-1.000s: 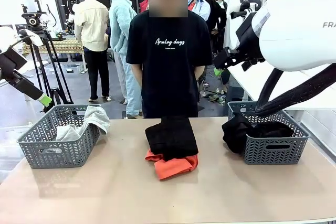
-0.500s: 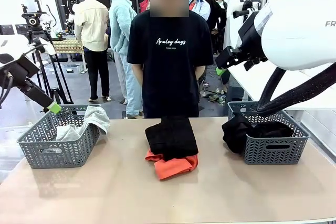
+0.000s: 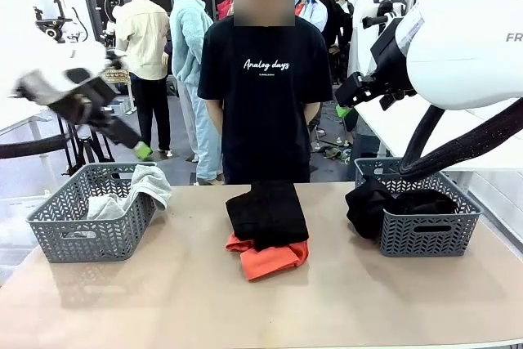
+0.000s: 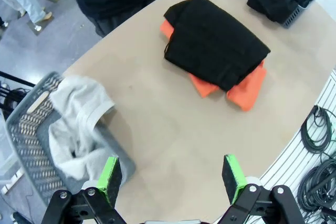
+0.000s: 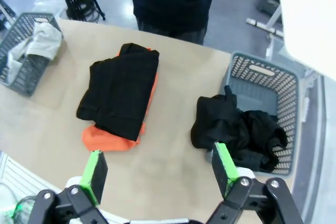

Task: Sort the tops and bottoms.
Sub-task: Lift clothes from the center of the table with your left hand.

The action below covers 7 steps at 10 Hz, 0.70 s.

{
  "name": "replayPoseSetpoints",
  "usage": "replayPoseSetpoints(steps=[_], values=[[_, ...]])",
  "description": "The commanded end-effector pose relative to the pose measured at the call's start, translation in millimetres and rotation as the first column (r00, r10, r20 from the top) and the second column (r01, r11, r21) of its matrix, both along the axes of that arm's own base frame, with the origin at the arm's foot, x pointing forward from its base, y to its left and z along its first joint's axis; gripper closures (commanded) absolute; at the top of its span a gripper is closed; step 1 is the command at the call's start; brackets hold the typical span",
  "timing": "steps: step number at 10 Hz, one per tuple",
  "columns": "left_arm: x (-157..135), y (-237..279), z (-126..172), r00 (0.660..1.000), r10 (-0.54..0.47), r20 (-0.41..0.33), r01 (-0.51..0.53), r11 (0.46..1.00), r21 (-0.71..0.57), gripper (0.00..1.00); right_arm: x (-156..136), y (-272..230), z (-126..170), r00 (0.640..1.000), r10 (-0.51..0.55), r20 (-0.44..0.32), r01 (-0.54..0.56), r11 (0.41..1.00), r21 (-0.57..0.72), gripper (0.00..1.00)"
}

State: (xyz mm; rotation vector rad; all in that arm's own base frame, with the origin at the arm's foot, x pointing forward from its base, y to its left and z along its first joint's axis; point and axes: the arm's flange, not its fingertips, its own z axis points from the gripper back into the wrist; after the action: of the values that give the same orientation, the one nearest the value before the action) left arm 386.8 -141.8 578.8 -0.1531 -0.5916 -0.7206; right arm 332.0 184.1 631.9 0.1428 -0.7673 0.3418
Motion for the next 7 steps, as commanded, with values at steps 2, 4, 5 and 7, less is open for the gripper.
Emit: replayPoseSetpoints(steps=[2, 4, 5, 7], values=[[46.5, -52.7, -11.7, 0.997, -0.036, -0.064, 0.038, 0.999, 0.029, 0.0, -1.9, -1.8, -4.7, 1.0, 0.0, -0.007, 0.0, 1.0, 0.002, 0.0], [39.6, -20.2, -15.8, 0.992, -0.119, -0.048, 0.122, 0.99, 0.063, 0.0, -1.9, -1.8, -4.7, 1.0, 0.0, -0.007, 0.0, 1.0, 0.002, 0.0], [45.0, -62.3, -24.7, 0.996, -0.053, -0.068, 0.056, 0.997, 0.045, 0.0, -1.9, -1.8, -4.7, 1.0, 0.0, -0.007, 0.0, 1.0, 0.002, 0.0], [45.0, -62.3, -24.7, 0.996, -0.053, -0.068, 0.056, 0.997, 0.045, 0.0, -1.9, -1.8, -4.7, 1.0, 0.0, -0.007, 0.0, 1.0, 0.002, 0.0]])
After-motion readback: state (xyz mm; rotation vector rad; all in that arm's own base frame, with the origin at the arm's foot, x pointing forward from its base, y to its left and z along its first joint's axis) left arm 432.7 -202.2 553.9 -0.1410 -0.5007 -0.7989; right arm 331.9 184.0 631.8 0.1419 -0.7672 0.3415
